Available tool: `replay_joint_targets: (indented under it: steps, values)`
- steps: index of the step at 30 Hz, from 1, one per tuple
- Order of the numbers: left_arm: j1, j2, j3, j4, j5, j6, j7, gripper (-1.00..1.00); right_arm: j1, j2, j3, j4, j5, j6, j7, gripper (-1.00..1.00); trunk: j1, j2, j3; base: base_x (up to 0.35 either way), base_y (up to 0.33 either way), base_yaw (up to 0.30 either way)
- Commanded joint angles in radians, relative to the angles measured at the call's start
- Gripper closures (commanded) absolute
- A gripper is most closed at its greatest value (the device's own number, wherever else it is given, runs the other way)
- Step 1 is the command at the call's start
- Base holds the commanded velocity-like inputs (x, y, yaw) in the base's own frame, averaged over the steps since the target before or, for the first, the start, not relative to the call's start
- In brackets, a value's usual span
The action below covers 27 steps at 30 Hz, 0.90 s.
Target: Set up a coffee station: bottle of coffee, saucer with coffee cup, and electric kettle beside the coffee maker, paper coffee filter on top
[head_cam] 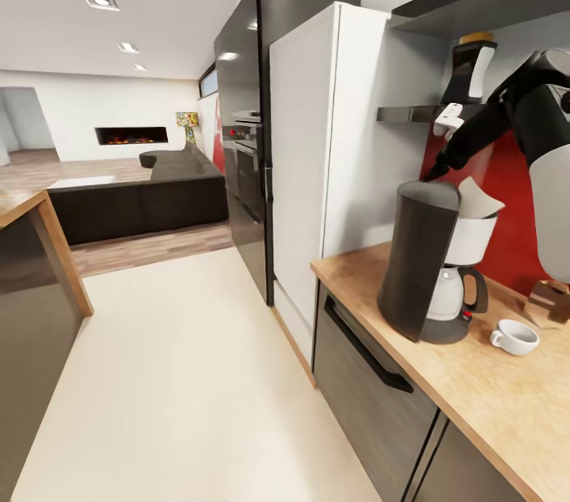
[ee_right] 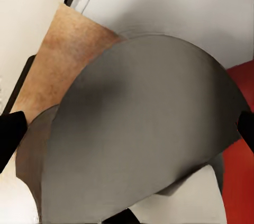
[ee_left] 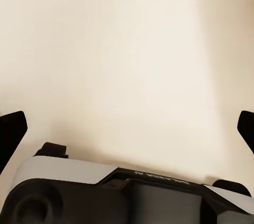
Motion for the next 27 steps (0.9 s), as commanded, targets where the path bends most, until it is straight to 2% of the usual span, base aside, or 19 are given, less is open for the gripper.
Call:
replay_joint_targets:
  steps: [1, 22, 25, 27]
  values:
    - [0.000, -0.001, 0.003, -0.001, 0.003, -0.001, -0.001, -1.00, -0.001, -0.001, 0.005, -0.001, 0.001, 0.011, 0.006, -1.00, 0.000, -0.001, -0.001, 0.000, 0.003, 0.257]
    - [0.000, -0.001, 0.003, -0.001, 0.003, -0.001, -0.001, -1.00, -0.001, 0.004, 0.004, -0.001, 0.000, 0.012, 0.005, -1.00, 0.000, -0.001, -0.001, 0.000, 0.002, 0.269]
    - [0.000, -0.001, 0.003, -0.001, 0.003, -0.001, -0.001, -1.00, -0.001, 0.008, 0.004, -0.001, 0.000, 0.012, 0.005, -1.00, 0.000, -0.001, -0.001, 0.000, 0.184, 0.113]
    - [0.000, -0.008, 0.006, -0.009, 0.006, -0.005, 0.001, -1.00, -0.013, -0.003, 0.011, -0.013, 0.012, 0.023, 0.017, -1.00, 0.000, -0.001, -0.001, 0.000, 0.000, 0.000]
